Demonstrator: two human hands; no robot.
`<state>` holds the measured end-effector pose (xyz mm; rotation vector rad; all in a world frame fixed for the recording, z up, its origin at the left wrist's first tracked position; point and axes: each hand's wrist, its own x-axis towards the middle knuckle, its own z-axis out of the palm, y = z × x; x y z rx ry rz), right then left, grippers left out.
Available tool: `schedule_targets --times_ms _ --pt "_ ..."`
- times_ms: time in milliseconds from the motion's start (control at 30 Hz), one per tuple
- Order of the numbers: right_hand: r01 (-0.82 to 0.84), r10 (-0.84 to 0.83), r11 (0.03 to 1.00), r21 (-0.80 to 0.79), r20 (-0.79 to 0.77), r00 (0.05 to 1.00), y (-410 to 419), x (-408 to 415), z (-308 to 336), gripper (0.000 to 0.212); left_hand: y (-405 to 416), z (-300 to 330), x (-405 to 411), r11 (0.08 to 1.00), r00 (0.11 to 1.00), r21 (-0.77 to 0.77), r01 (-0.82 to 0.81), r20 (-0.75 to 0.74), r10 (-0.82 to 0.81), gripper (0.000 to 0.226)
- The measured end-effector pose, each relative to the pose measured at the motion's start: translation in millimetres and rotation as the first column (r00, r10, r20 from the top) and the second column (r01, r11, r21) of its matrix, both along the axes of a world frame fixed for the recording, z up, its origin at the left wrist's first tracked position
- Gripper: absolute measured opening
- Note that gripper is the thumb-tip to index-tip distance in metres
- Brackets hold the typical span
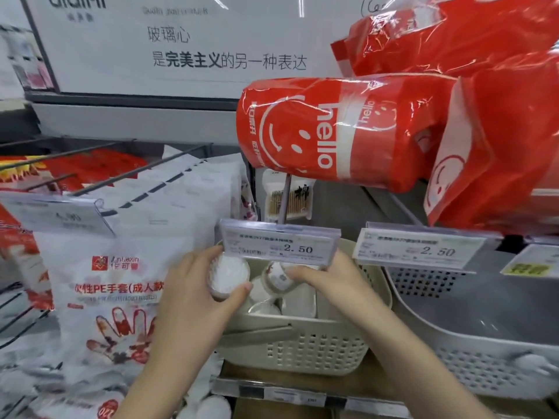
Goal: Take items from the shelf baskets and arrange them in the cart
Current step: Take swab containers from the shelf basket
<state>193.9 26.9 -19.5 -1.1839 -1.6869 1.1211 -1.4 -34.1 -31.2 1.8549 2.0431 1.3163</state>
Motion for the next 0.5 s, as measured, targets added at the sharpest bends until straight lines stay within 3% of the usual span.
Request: schedule_targets --times_ms 100,200,367,500 --pt "-0.174 0.174 0.985 -0.002 -0.028 0.984 23 -22 0 0.035 1 -3 -3 1.000 1.000 -0.010 -0.027 -0.009 0.027 0.054" --pt "-0.287 0.289 0.957 -0.046 0.051 0.956 41 -42 -2 0.032 1 -5 -6 0.998 0.998 -0.034 -0.053 -0.031 0.052 0.056" --pt "-0.288 0.350 0.922 -0.258 0.245 0.904 76 -60 -21 0.038 0 -8 -8 0.996 0.996 -0.018 -0.083 -0.044 0.082 0.058" --pt "-0.257 0.345 0.925 -0.280 0.332 0.878 88 -60 -36 0.030 0 -11 -9 0.998 0.996 -0.039 -0.057 -0.073 0.054 0.060"
